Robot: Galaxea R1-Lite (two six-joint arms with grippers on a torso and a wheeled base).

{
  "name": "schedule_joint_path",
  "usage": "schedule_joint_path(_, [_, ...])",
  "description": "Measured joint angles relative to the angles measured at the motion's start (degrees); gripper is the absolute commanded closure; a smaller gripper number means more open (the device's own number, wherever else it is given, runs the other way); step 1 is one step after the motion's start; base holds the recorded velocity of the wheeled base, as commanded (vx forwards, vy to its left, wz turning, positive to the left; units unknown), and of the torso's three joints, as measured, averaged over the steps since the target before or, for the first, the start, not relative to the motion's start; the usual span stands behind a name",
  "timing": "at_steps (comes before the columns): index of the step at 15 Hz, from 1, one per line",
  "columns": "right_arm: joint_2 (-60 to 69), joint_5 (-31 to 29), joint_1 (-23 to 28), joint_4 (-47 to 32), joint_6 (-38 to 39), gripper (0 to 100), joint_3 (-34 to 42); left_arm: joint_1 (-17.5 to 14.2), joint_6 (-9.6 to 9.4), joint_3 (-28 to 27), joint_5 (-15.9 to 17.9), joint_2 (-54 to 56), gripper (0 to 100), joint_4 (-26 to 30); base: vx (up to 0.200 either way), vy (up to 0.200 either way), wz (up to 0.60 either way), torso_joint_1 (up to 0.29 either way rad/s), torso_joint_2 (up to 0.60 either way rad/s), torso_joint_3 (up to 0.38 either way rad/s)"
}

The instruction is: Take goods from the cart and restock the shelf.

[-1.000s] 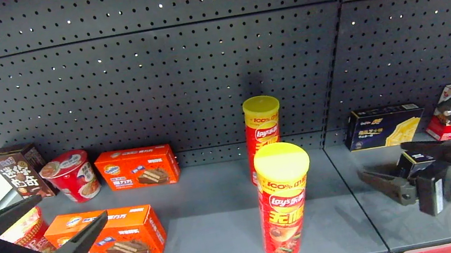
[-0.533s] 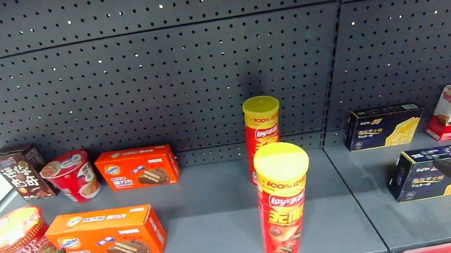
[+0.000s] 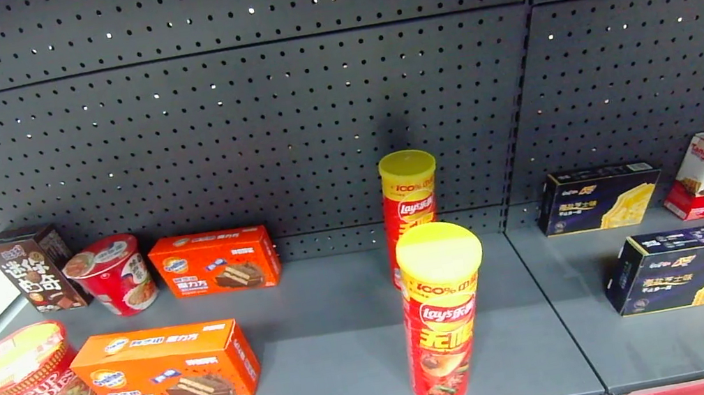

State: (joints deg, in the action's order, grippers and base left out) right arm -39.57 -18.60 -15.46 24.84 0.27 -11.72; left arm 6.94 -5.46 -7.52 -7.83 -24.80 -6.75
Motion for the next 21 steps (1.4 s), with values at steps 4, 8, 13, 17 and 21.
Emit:
schedule_joint_path(4, [7.07,-2.35,4.3,-0.84,-0.06,0,4.86,0.0,-0.15,0.96,-2.13,13.36,0,9.84,0.0,0.0,0.0,0.0,0.0,0.0])
schedule_joint_path(8, [15.29,-2.44,10.84,-5.66,-0.02,0,8.91,0.02,0.11,5.6,-2.82,18.54,0,4.82,0.0,0.0,0.0,0.0,0.0,0.0])
schedule_joint_path(13, [27.54,3.11,13.23,-17.48,0.09,0,11.41,-0.02,3.06,7.42,-2.32,19.61,0,4.13,0.0,0.0,0.0,0.0,0.0,0.0])
schedule_joint_path(17, [34.01,18.12,12.96,-20.53,-2.34,0,11.61,0.06,3.55,7.52,-0.2,19.76,0,4.24,0.0,0.0,0.0,0.0,0.0,0.0])
schedule_joint_path(21, [36.44,18.05,15.25,-21.74,-1.68,0,11.56,0.02,5.6,7.5,2.19,19.76,0,6.46,0.0,0.0,0.0,0.0,0.0,0.0])
